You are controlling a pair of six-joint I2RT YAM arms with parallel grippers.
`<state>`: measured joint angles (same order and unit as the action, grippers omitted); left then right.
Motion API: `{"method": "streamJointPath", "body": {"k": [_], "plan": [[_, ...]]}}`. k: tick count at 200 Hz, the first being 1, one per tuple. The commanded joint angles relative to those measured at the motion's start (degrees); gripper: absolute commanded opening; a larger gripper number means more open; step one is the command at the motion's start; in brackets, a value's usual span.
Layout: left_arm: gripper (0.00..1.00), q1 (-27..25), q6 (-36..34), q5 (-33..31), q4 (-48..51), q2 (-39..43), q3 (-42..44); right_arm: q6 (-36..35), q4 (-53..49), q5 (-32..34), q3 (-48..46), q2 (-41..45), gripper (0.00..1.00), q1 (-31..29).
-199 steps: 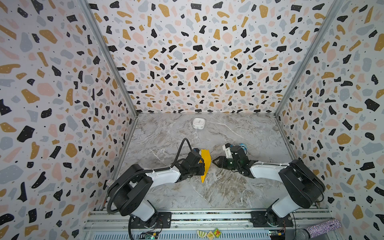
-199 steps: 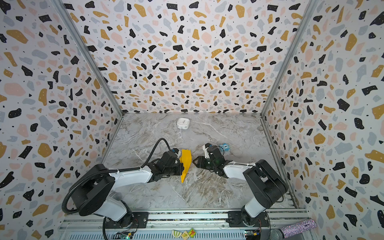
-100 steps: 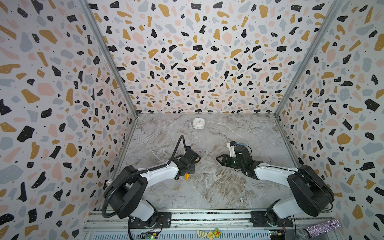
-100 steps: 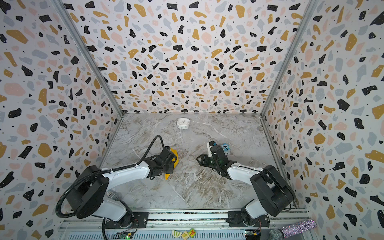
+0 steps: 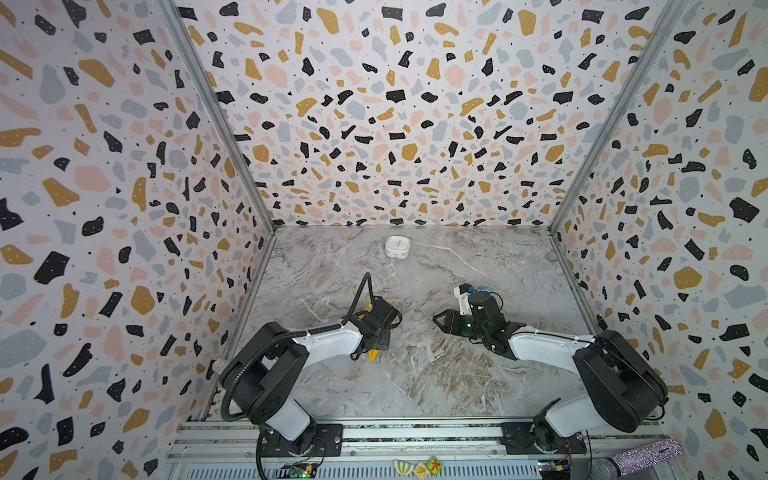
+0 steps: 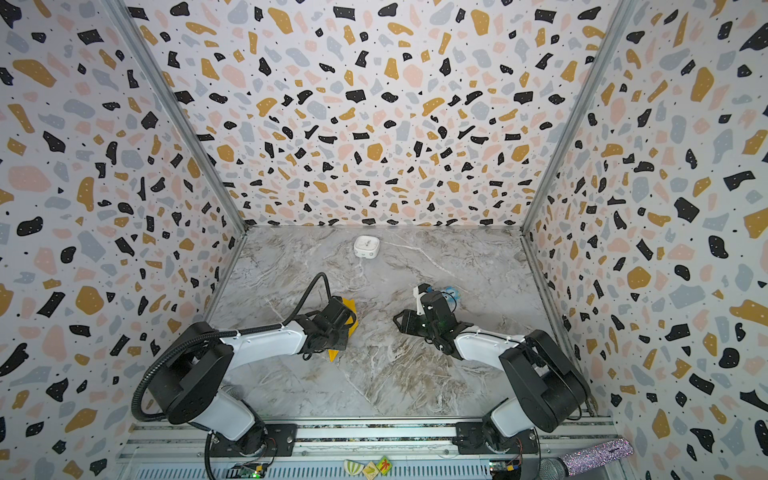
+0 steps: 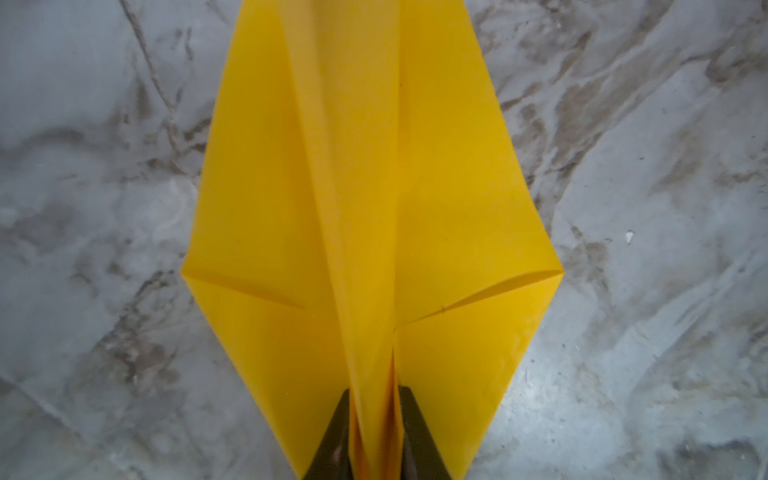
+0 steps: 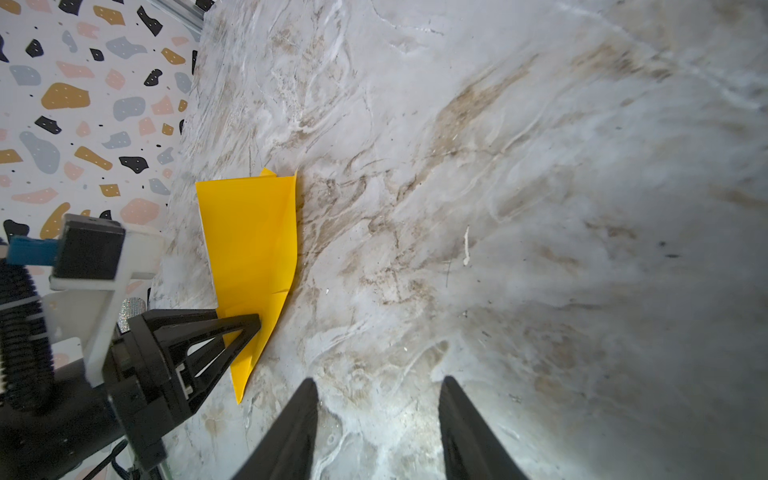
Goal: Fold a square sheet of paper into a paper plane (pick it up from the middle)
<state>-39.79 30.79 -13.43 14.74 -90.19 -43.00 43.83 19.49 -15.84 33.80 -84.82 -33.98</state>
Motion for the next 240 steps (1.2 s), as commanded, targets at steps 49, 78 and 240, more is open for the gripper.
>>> {"method": "streamJointPath", "body": {"k": [49,78,240], "plan": [[0.03,5.02,-4.76,0.84,0.28,0.50,-5.12,-1.17,-1.45,2.07,0.30,1.56,0.53,0.31],[0.02,8.88,-7.53,0.81,0.29,-4.02,-12.94,-3.72,-2.82,4.87,0.37,3.58,0.67,1.01],[0.21,12.98,-9.02,3.12,4.27,-29.60,-37.16,-8.42,-6.84,7.97,1.89,7.75,0.90,6.37]]}}
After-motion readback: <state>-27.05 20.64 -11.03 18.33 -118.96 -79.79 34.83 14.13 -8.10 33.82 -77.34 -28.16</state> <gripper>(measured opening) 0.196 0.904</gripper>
